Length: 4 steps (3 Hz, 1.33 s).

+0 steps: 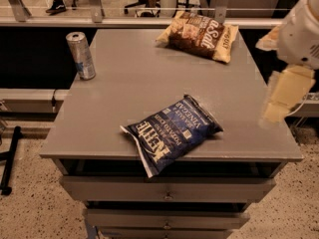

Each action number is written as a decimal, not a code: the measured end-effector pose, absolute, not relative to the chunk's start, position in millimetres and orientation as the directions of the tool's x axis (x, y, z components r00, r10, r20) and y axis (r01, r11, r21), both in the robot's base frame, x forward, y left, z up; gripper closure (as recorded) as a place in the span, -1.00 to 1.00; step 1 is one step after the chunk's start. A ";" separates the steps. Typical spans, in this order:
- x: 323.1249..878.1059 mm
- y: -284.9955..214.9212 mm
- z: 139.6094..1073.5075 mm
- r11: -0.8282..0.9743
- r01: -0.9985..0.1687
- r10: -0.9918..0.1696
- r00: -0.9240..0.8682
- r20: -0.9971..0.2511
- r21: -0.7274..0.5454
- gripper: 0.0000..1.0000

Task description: Move redbull can near brown chip bag

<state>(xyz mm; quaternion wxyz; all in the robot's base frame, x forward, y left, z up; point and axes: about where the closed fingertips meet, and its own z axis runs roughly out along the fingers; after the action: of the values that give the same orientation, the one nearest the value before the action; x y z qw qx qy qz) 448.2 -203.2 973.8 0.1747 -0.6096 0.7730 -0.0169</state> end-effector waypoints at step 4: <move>569.9 -30.0 957.7 0.153 -0.966 -0.761 0.019 -0.649 -0.207 -1.00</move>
Offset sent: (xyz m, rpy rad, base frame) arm 0.1433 0.2138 -0.0044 0.5321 -0.0870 0.2487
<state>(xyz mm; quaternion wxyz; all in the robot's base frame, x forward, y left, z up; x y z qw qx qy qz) 569.9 -30.0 957.7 0.3314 -0.6321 0.6830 0.1551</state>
